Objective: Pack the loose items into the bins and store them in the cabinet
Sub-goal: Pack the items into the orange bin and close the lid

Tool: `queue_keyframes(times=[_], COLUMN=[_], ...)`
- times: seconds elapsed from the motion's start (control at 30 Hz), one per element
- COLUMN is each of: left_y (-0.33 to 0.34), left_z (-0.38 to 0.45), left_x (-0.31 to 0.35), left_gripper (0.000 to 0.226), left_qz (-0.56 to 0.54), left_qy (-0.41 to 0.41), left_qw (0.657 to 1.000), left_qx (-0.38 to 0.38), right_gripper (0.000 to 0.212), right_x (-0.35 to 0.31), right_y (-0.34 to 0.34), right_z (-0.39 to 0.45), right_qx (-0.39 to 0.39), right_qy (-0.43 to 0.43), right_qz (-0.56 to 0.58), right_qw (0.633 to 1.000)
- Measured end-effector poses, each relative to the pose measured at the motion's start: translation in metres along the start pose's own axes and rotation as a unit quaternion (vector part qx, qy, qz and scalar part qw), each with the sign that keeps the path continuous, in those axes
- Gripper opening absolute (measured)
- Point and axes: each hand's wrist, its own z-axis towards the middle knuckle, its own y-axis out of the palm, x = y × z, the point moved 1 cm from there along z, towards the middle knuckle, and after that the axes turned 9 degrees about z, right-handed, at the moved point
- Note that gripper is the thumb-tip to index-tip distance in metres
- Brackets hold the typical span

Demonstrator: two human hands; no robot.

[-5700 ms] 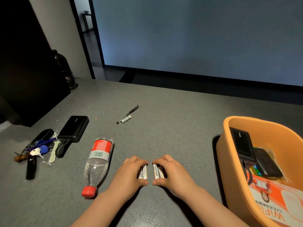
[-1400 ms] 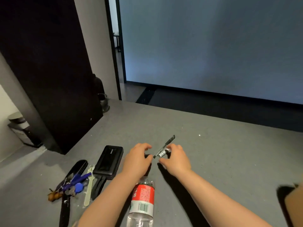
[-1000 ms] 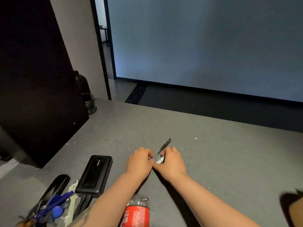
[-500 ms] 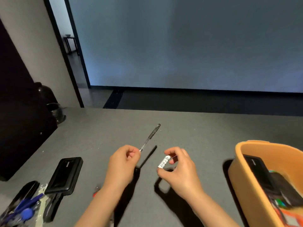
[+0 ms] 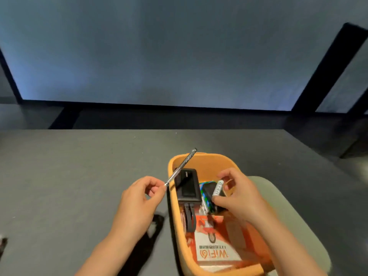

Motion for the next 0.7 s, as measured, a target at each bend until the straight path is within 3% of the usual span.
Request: queue_keyframes(times=[0.27,0.53,0.6,0.7], left_y=[0.043,0.059,0.062,0.068], left_z=[-0.002,0.002,0.004,0.008], left_x=[0.021,0.028,0.031,0.035], left_gripper=[0.011,0.014,0.014,0.011], left_qz=[0.038,0.088,0.115,0.143], left_qy=[-0.022,-0.024,-0.003,0.03], left_qw=[0.999,0.996,0.993,0.989], left_qx=[-0.003,0.016,0.024,0.028], right_gripper=[0.05,0.055,0.051,0.028], right_x=[0.027,0.033,0.032,0.022], right_y=[0.019,0.04,0.031,0.016], right_z=[0.047,0.07,0.069,0.056], right_qx=[-0.197,-0.225,-0.199,-0.186], right_qy=[0.044,0.033,0.024,0.05], right_qz=[-0.128,-0.181,-0.145,0.115], right_qw=[0.971,0.957,0.969,0.975])
